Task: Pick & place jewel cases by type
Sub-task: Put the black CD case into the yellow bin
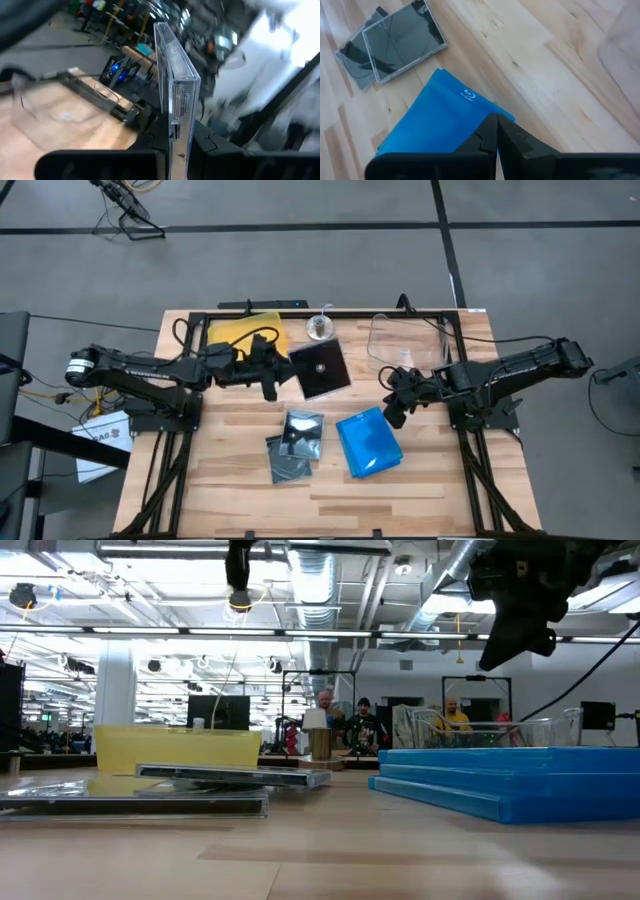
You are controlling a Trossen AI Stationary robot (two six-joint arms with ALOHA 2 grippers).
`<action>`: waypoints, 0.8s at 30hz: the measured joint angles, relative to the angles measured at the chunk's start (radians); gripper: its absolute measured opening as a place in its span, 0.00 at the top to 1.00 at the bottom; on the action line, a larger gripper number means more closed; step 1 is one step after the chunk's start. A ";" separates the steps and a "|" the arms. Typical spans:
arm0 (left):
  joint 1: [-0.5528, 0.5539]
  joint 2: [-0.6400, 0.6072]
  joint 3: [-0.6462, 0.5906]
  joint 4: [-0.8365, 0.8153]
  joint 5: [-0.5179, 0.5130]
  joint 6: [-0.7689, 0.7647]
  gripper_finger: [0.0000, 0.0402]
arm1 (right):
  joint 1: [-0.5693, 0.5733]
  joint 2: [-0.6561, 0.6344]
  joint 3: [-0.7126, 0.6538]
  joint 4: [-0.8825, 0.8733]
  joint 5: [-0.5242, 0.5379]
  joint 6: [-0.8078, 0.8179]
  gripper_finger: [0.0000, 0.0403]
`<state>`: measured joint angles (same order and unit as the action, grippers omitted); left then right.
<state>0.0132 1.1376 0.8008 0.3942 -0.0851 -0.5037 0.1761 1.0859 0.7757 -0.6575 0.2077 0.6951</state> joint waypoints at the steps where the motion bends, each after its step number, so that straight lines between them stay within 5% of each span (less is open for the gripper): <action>1: 0.000 0.000 0.026 -0.052 0.010 0.064 0.97 | 0.000 0.000 0.000 0.000 0.000 -0.012 1.00; 11: 0.000 0.000 0.349 -0.679 -0.146 0.440 0.97 | -0.002 0.000 0.000 0.000 0.004 -0.054 1.00; 24: 0.000 0.000 0.553 -1.155 -0.498 0.501 0.97 | -0.008 0.000 0.000 0.000 0.030 -0.102 1.00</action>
<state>0.0132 1.1376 1.3538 -0.7605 -0.5827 -0.0022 0.1679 1.0859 0.7757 -0.6579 0.2381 0.5931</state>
